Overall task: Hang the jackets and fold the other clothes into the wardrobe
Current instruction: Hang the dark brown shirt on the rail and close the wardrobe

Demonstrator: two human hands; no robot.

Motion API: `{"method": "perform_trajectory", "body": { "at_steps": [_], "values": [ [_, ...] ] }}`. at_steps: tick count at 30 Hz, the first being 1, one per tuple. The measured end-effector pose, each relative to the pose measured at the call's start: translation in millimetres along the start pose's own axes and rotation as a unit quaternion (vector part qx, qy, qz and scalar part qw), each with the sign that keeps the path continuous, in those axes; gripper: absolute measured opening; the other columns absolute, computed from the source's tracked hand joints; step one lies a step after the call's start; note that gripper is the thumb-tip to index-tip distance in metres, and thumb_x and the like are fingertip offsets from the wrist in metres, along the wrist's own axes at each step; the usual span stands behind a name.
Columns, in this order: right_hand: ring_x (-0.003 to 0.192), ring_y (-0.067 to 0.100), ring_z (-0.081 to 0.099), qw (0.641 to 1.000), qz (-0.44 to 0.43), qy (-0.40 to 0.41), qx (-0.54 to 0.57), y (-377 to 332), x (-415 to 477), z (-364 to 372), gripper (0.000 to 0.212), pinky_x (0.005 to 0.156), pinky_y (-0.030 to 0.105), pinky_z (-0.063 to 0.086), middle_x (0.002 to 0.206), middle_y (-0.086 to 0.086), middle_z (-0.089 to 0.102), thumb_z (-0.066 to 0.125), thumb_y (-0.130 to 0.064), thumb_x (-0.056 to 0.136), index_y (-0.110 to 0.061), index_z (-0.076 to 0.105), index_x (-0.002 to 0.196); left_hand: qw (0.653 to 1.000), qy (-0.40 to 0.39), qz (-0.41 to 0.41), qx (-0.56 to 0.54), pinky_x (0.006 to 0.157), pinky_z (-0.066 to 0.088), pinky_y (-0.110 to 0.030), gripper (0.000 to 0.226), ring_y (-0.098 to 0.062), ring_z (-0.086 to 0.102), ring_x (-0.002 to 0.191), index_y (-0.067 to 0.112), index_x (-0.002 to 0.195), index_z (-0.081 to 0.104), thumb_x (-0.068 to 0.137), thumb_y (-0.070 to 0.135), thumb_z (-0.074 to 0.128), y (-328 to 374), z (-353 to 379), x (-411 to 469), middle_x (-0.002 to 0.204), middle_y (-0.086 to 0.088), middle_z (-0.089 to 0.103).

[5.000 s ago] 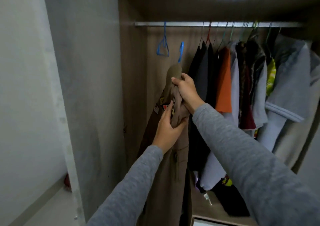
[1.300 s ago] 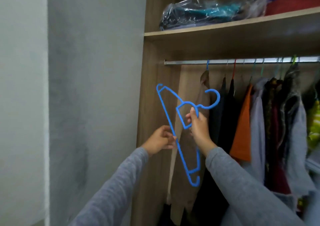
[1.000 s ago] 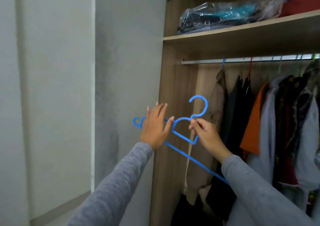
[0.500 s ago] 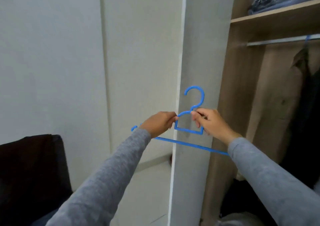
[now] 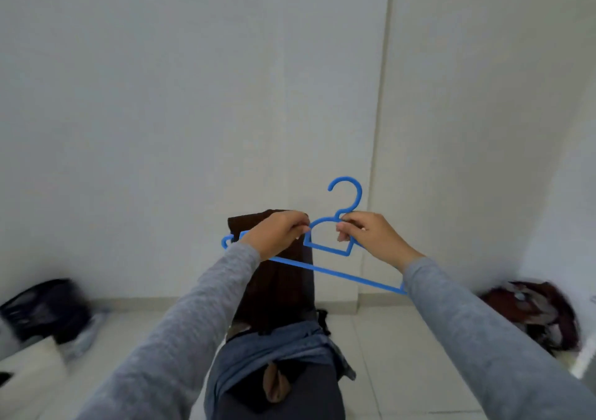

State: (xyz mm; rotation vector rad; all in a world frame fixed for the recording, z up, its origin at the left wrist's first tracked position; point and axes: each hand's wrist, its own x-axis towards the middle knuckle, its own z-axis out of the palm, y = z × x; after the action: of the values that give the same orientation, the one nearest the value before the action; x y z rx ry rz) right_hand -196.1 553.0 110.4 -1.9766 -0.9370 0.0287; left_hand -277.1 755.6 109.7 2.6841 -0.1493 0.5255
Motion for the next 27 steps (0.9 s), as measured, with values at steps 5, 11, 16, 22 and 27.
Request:
{"method": "perform_trajectory", "body": {
  "at_steps": [5,11,16,22,27],
  "values": [
    [0.067,0.006,0.065,0.993,-0.027,-0.06,0.093,-43,58,106,0.01,0.068,0.017,0.052,0.077,0.005,0.069,0.057,-0.013,0.093,-0.01,0.066,0.089,0.996,0.076,-0.05,0.01,0.081,0.043,-0.023,0.018,-0.01,0.053,0.084,0.011,0.104,0.064,0.096,0.018,0.05,-101,-44,-64,0.094,0.003,0.061],
    [0.07,0.005,0.067,0.975,0.005,-0.197,0.103,-71,118,184,0.011,0.068,0.018,0.053,0.081,-0.001,0.071,0.058,-0.026,0.092,-0.018,0.064,0.095,0.987,0.1,-0.121,0.02,0.079,0.04,-0.013,0.016,-0.009,0.054,0.084,0.012,0.102,0.065,0.096,0.019,0.052,-188,-63,-100,0.091,0.006,0.059],
    [0.067,0.008,0.061,0.96,-0.005,-0.257,0.115,-57,179,245,0.023,0.074,0.023,0.054,0.076,-0.002,0.067,0.056,-0.031,0.093,-0.011,0.065,0.1,0.981,0.087,-0.173,0.013,0.079,0.041,-0.014,0.018,-0.01,0.055,0.086,0.011,0.103,0.064,0.096,0.021,0.051,-259,-54,-99,0.093,0.004,0.06],
    [0.061,0.01,0.056,0.957,-0.023,-0.263,0.117,-30,289,288,0.022,0.064,0.02,0.049,0.072,0.002,0.064,0.056,-0.028,0.094,-0.008,0.064,0.096,0.964,0.033,-0.264,-0.003,0.079,0.048,-0.026,0.027,-0.016,0.058,0.084,0.015,0.097,0.064,0.097,0.036,0.046,-353,-56,-38,0.089,0.003,0.063],
    [0.063,0.009,0.057,0.973,-0.015,-0.202,0.108,4,404,287,0.021,0.065,0.022,0.048,0.075,0.005,0.065,0.057,-0.026,0.093,-0.007,0.065,0.096,0.952,0.061,-0.3,-0.007,0.089,0.047,-0.034,0.032,-0.02,0.056,0.097,0.015,0.107,0.062,0.099,0.037,0.04,-441,-59,49,0.101,-0.002,0.06]
  ]
}}
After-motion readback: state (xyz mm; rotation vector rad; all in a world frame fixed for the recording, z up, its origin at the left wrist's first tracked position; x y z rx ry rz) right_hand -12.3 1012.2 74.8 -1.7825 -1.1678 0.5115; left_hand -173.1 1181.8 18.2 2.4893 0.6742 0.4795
